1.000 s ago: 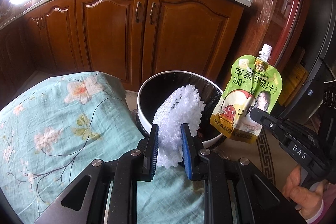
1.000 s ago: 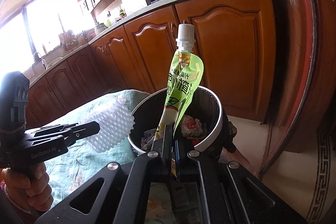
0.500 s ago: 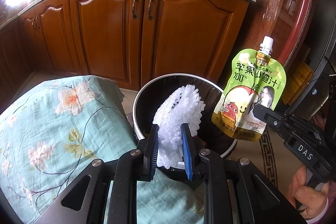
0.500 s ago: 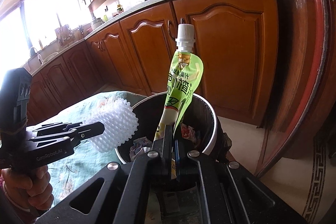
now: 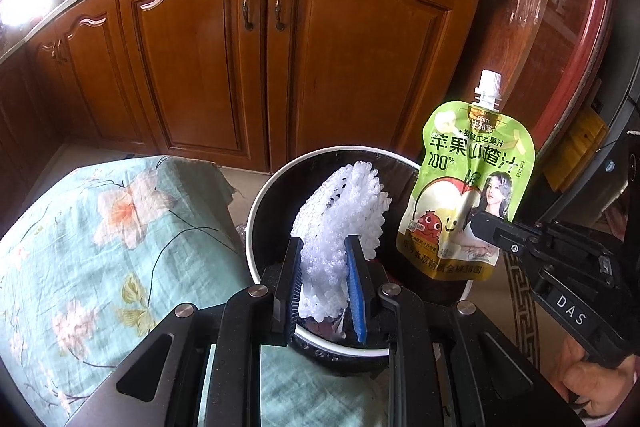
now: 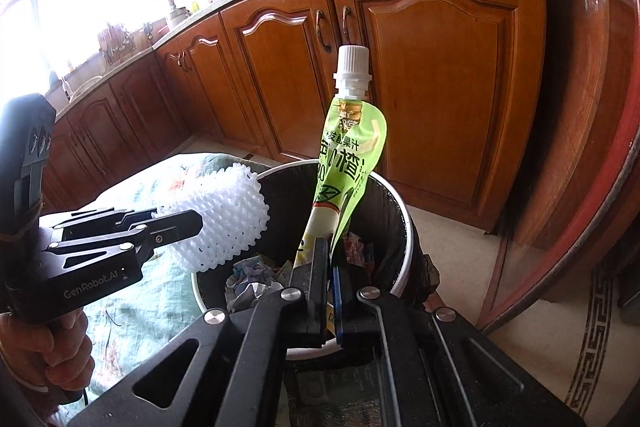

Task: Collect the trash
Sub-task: 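Carry foam net and juice pouch over the bin and open both tools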

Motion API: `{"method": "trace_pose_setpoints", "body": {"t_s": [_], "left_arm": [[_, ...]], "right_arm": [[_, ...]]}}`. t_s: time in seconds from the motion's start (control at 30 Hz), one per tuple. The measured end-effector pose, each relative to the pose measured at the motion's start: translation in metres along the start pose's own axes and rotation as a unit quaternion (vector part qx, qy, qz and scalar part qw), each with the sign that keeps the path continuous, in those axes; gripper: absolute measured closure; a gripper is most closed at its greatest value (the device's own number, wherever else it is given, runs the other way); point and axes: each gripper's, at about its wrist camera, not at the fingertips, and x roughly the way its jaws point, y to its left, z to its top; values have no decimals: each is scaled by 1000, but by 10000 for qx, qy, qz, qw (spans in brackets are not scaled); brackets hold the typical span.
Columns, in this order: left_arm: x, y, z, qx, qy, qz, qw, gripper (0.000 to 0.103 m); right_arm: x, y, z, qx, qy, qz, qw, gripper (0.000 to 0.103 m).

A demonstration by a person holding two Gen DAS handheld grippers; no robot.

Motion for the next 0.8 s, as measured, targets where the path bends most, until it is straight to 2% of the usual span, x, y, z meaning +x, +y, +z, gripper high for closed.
{"method": "trace_pose_setpoints", "body": {"t_s": [0.63,0.73,0.8], "left_arm": [[44,-10,20,72,555,118,9984,79],[45,-10,23,35,597,111,9981,71],[42,-9,22,10,569,156,9983,58]], "right_arm": [[35,2,12,-232,648,-67,9976,101],[40,0,13,-198,690,-15,9974,96],[41,-1,14,-147,696,-5,9975,90]]}}
